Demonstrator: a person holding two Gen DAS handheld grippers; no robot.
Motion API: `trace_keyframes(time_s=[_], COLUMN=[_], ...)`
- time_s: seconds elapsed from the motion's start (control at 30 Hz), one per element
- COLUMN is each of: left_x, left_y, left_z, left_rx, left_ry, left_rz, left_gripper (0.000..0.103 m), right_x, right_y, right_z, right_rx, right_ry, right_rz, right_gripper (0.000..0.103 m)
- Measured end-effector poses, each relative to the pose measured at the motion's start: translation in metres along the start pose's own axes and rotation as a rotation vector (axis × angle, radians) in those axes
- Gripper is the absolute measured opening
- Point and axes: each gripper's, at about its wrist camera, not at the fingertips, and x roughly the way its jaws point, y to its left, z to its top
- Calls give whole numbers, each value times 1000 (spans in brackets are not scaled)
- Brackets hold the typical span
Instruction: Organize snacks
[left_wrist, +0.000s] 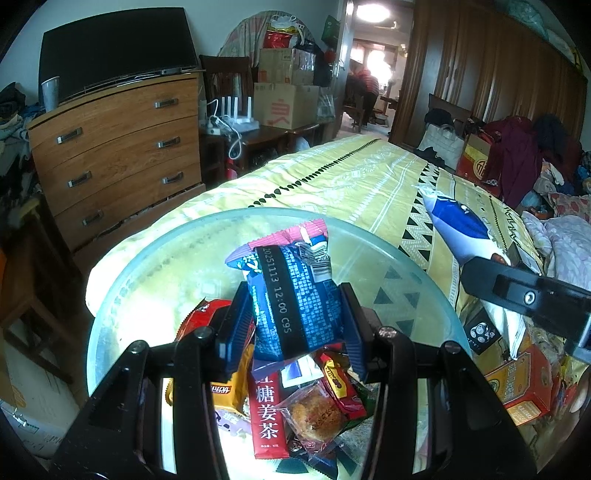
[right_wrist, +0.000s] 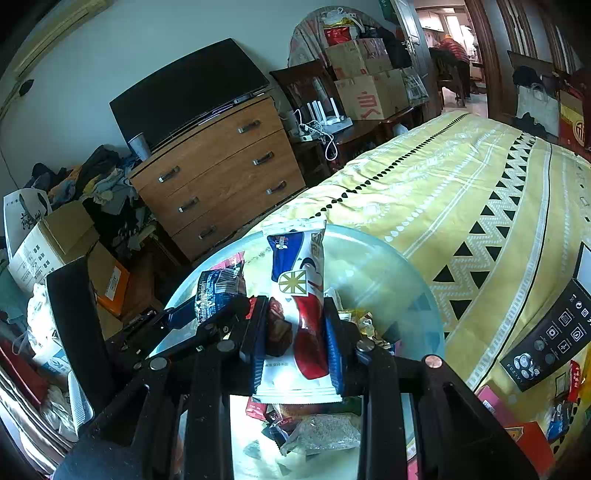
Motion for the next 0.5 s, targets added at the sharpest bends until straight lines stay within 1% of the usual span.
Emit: trace_keyframes(time_s=[0.5], left_x=[2], left_y=[1], left_z=[-3], left_rx=[4], left_ry=[2], left_rz=[1], left_gripper=[46], right_x=[6], right_y=[-4], right_z=[-1], right_rx=[9], right_ry=[5], right_rz=[4], right_gripper=[31])
